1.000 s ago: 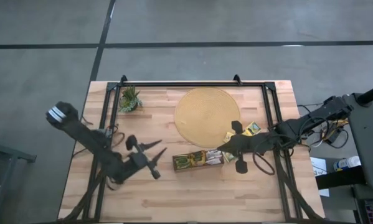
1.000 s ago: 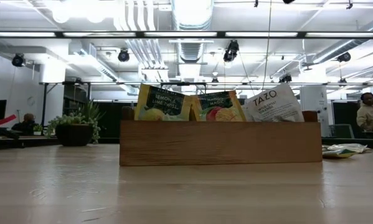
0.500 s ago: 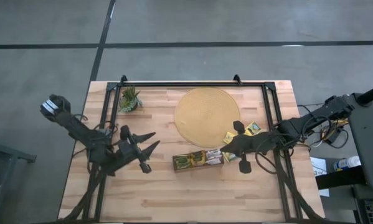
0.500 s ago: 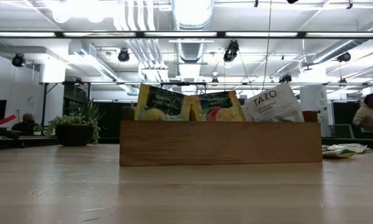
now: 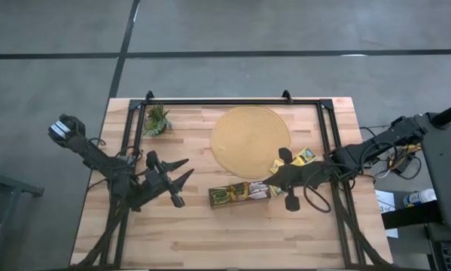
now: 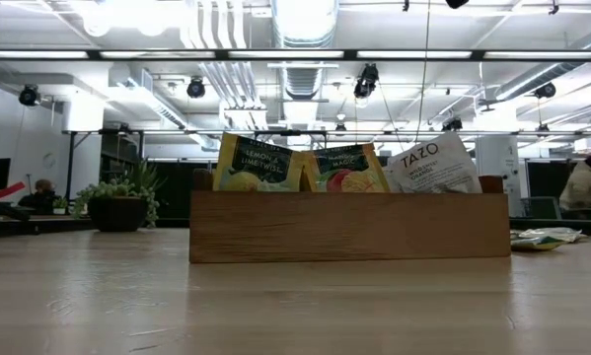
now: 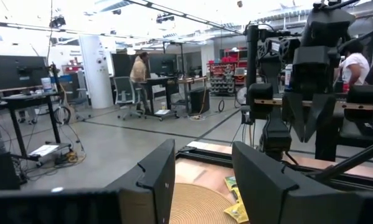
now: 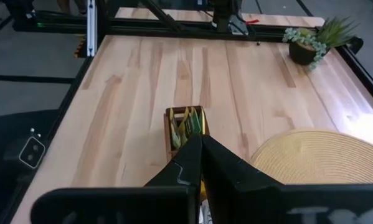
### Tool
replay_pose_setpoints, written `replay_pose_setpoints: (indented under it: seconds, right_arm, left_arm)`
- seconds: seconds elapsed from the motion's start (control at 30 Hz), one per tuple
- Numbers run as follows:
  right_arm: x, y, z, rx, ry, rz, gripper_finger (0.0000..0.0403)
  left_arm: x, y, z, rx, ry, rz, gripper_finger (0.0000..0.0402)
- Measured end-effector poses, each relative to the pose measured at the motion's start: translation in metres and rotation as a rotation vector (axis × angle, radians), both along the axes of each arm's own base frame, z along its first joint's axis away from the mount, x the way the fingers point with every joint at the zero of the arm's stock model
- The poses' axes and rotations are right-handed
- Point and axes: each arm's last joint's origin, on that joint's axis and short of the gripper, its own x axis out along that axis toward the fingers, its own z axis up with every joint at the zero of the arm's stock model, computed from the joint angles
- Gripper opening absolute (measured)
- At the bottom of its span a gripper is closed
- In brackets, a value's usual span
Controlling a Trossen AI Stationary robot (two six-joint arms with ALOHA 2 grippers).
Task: Pick & Place Tea
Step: Put the yellow tea bag into the left section of the wooden organizer
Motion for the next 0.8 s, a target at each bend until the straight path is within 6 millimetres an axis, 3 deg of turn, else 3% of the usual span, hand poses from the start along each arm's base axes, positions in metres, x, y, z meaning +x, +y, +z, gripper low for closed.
replay_pose_setpoints:
  seconds: [0.17, 0.4, 0.63, 0.8]
  right_arm:
    - [-0.002, -0.001, -0.004, -0.049, 0.042, 0.017, 0.0009]
    - [-0.022, -0.011, -0.030, -0.157, 0.379, -0.021, 0.0025]
    - [-0.028, -0.013, -0.045, -0.203, 0.533, -0.050, 0.0107]
    - [-0.028, -0.013, -0.066, -0.225, 0.592, -0.050, 0.0175]
  left_arm:
    - [0.000, 0.000, -0.001, 0.002, 0.005, -0.001, 0.0153]
    - [0.001, -0.001, -0.002, -0.011, 0.003, -0.005, 0.0153]
    - [0.001, -0.001, -0.002, -0.012, 0.002, -0.005, 0.0153]
    - [0.001, -0.001, -0.002, -0.023, -0.003, -0.007, 0.0153]
